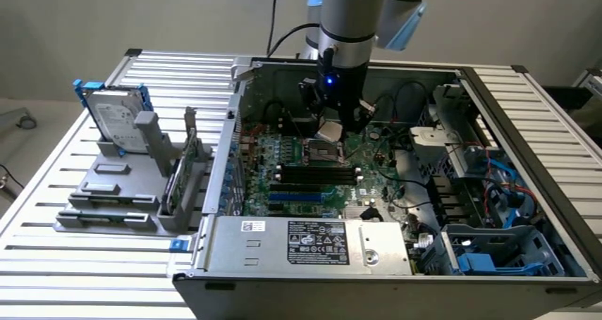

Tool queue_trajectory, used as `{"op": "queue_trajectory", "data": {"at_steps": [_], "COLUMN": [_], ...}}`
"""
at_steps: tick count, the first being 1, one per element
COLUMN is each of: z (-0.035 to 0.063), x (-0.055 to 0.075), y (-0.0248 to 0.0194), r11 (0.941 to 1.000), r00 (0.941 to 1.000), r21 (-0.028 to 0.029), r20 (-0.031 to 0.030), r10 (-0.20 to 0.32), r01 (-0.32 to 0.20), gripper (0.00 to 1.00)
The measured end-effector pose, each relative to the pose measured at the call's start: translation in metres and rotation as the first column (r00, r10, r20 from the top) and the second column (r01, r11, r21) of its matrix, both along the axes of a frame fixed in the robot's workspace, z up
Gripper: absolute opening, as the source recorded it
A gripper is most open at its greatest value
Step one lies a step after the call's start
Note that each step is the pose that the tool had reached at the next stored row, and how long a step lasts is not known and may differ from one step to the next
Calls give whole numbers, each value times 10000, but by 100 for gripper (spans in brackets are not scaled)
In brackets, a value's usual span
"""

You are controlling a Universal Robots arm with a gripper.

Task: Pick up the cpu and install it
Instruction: 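Place the cpu into insertion slot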

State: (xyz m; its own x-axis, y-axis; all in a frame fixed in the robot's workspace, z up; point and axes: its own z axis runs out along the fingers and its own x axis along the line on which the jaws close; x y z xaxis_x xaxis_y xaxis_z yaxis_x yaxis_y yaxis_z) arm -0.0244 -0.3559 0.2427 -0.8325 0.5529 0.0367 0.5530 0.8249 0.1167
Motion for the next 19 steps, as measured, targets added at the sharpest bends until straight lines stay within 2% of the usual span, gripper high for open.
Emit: {"op": "queue_trajectory", "data": {"at_steps": [5,9,11,14,17,19], "z": [-2,-2,-2,-3,-4,-4], "x": [0,-1,-2,-3,-3,-3], "y": [0,0,0,0,0,0], "r11": [9979,9943,9922,9870,9786,9742], "r00": [9979,9947,9927,9876,9791,9747], "r21": [114,259,310,327,327,319], "r20": [-5,-16,-23,-24,-24,-63], "r10": [-643,-1030,-1208,-1573,-2033,-2236], "r01": [643,1030,1208,1573,2033,2236], "gripper": [55,55,55,55,55,55]}}
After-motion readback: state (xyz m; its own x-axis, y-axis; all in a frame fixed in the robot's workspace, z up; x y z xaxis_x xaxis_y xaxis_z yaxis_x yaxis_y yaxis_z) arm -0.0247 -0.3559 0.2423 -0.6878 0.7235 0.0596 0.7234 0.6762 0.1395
